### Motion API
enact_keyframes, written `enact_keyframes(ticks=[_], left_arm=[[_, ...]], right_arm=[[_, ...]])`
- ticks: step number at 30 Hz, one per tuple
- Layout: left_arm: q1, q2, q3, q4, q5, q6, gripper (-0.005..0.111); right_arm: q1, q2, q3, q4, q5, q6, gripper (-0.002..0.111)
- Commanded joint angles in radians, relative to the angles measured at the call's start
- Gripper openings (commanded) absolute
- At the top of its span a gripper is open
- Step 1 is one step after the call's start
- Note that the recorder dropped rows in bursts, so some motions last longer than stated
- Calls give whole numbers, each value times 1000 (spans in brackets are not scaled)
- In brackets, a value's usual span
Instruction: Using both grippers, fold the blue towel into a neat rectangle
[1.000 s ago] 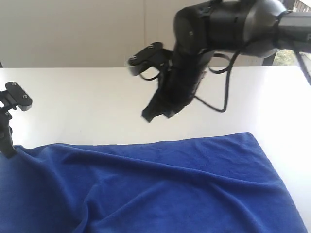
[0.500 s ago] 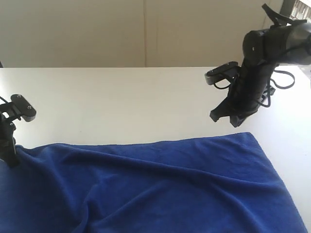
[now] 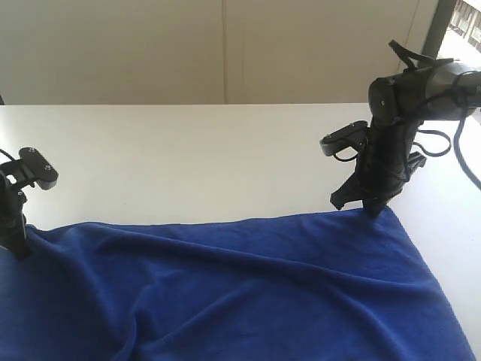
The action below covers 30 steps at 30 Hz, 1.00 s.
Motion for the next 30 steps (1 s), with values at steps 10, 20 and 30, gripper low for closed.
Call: enact_keyframes(ticks=[10, 20, 30], left_arm=[[3, 39, 12, 19, 22, -3, 0], [3, 39, 12, 18, 2, 43, 0], [-1, 28, 12, 11, -27, 43, 0]], right_arm=[[-19, 46, 3, -190, -9, 176, 0], [-91, 46, 3, -197, -13, 179, 0], [-110, 34, 3, -197, -73, 172, 0]])
